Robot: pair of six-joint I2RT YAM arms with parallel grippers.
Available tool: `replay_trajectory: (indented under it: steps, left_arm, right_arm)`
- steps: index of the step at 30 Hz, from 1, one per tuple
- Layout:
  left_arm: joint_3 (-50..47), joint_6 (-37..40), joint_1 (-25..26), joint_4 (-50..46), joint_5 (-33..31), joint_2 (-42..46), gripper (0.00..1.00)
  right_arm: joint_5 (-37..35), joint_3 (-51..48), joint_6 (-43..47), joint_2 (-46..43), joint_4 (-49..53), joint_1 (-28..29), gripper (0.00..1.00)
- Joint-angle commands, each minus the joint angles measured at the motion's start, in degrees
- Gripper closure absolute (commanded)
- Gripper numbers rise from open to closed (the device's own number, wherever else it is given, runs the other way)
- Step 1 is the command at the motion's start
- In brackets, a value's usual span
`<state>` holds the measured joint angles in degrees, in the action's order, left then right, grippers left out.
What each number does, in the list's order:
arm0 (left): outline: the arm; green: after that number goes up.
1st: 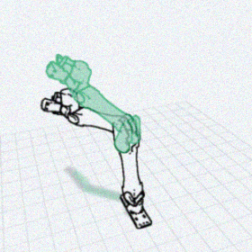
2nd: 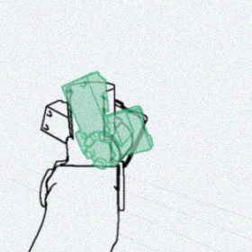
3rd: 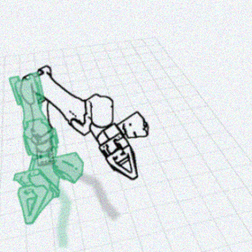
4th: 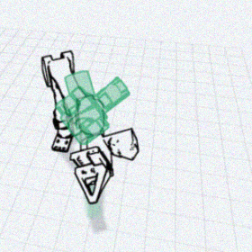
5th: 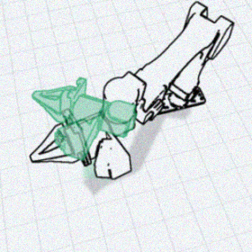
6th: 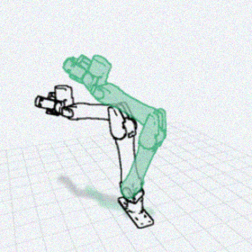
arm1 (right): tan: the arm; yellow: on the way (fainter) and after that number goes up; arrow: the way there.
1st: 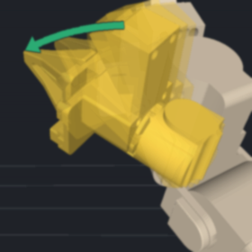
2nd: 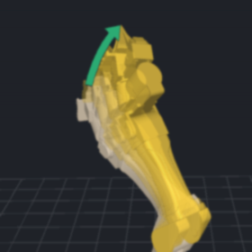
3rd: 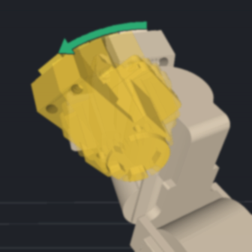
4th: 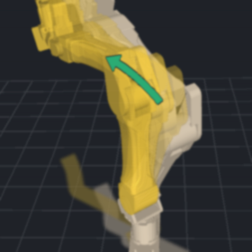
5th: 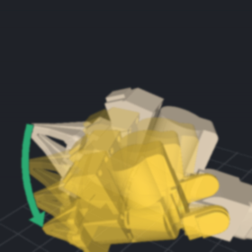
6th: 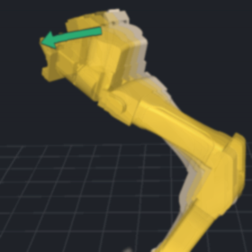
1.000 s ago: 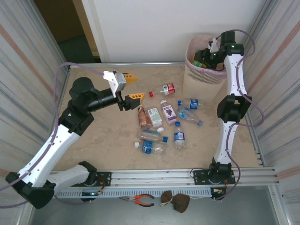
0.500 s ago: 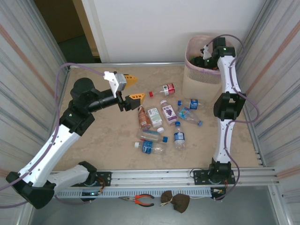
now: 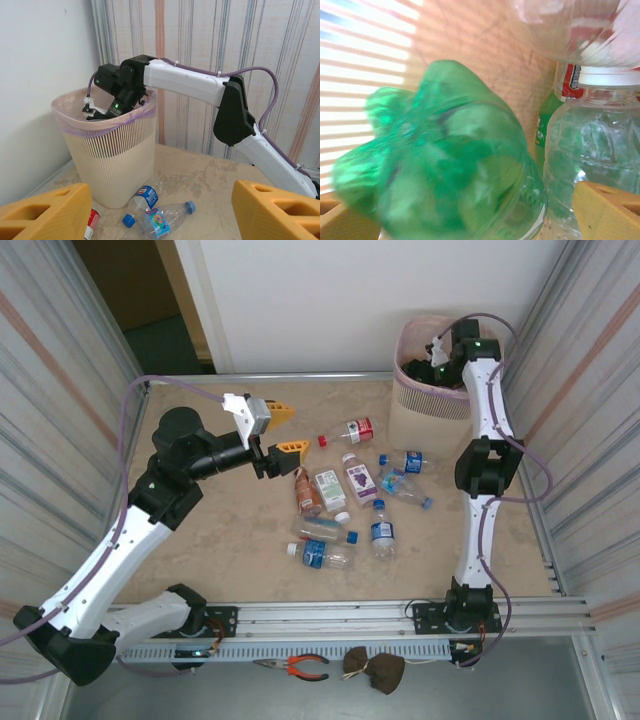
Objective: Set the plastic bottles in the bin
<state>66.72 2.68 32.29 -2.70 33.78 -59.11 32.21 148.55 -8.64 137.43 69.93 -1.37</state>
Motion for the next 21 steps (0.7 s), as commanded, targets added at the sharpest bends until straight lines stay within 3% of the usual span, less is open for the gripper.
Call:
replay_trajectory:
  steps: [1, 21]
  left_arm:
    - [0.1, -0.9, -0.5, 2.2, 0.3, 0.8, 0.26]
    - [3.1, -2.1, -0.4, -3.8, -3.6, -4.1, 0.28]
  right_arm:
    - [2.1, 0.6, -2.5, -6.3, -1.7, -0.7, 0.06]
    - [-2.4, -0.7, -5.0, -21.4, -5.5, -0.8, 0.07]
